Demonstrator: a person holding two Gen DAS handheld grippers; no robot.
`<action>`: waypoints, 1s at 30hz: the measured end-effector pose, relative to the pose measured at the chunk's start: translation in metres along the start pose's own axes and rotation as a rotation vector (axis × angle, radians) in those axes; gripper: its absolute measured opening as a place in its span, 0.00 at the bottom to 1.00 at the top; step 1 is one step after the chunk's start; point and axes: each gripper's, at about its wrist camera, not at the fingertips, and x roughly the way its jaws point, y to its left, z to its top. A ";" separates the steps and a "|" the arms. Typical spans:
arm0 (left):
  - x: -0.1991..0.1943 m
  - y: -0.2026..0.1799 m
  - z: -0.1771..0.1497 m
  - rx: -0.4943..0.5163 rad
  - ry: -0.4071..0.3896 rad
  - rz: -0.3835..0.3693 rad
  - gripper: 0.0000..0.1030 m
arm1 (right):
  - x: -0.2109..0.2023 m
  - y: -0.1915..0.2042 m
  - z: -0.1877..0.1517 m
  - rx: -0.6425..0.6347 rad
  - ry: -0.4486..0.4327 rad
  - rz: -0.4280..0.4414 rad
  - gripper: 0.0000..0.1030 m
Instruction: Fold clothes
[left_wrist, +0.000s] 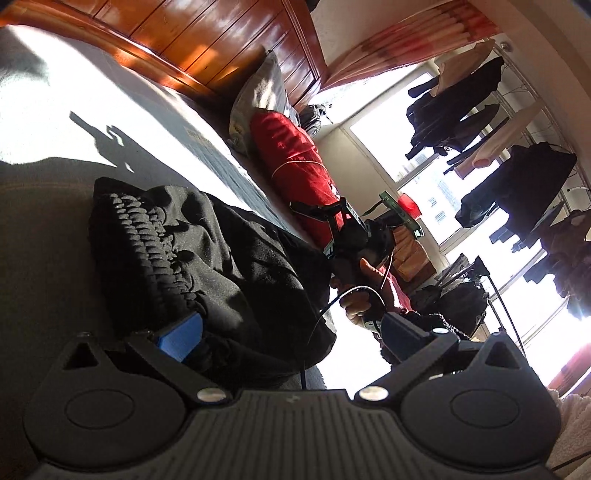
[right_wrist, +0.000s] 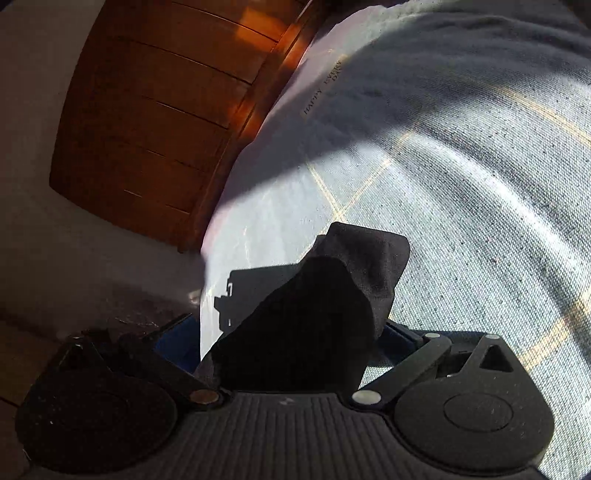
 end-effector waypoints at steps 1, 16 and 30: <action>-0.003 0.001 0.000 -0.001 -0.007 0.005 0.99 | 0.001 0.005 0.003 -0.020 -0.022 0.013 0.99; -0.004 -0.032 0.017 0.140 -0.045 0.003 0.99 | -0.035 0.082 -0.016 -0.324 -0.051 -0.101 0.91; 0.011 -0.036 0.027 0.167 0.012 0.058 0.99 | -0.015 0.080 -0.069 -0.390 0.089 -0.258 0.80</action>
